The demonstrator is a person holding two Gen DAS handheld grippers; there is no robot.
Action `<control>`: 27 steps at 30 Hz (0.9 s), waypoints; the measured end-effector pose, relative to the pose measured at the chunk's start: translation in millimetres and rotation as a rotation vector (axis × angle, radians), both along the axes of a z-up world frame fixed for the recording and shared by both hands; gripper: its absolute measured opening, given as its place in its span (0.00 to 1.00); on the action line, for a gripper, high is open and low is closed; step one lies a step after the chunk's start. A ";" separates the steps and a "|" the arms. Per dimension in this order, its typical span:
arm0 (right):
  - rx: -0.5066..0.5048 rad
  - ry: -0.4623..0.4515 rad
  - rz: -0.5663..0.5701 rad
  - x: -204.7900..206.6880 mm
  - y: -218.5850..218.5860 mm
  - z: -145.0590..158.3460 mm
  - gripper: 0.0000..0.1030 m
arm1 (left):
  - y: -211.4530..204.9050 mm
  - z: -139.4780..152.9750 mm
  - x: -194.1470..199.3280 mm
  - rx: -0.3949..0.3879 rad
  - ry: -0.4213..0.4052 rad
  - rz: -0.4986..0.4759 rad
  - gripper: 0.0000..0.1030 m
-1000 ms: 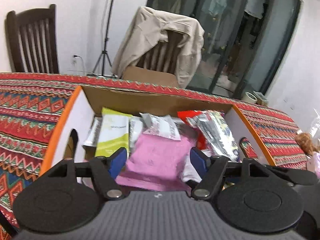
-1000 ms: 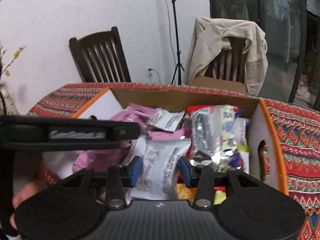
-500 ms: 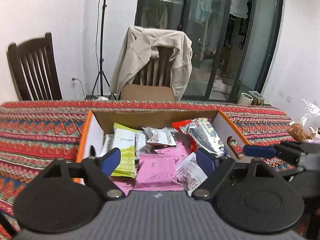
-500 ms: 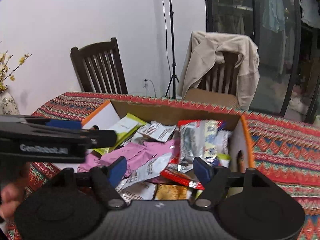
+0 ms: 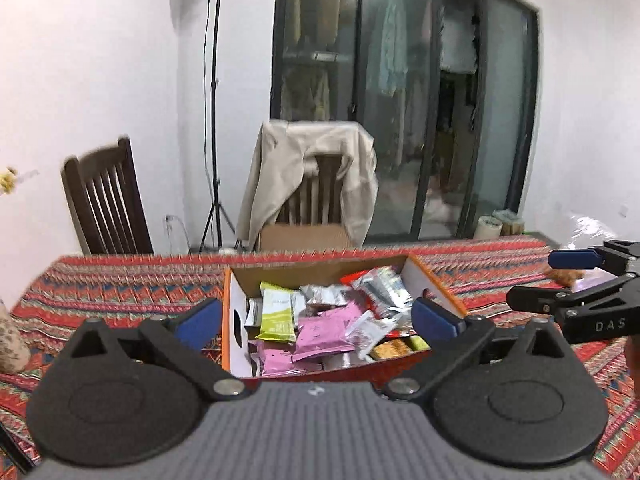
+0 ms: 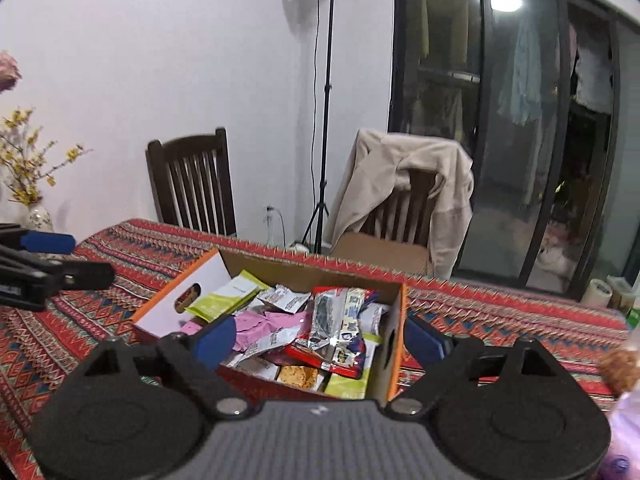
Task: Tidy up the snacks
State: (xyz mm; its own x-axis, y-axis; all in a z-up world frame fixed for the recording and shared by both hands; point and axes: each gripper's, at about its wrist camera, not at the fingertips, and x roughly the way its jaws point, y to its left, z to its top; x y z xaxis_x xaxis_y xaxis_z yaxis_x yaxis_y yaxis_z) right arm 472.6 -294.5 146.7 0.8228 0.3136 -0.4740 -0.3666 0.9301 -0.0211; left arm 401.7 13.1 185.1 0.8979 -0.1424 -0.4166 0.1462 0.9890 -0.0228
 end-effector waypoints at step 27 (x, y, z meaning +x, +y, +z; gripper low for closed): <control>0.069 -0.387 0.021 -423.1 -55.1 -41.6 1.00 | -19.1 -89.4 -394.7 0.010 -0.335 0.133 1.00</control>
State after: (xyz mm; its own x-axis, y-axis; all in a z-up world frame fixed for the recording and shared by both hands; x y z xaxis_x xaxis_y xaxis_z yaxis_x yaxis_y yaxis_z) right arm 49.5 -349.6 105.1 0.9296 0.3526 -0.1072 -0.3628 0.9266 -0.0992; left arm 7.0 -6.1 95.8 0.9952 -0.0120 -0.0968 0.0134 0.9998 0.0146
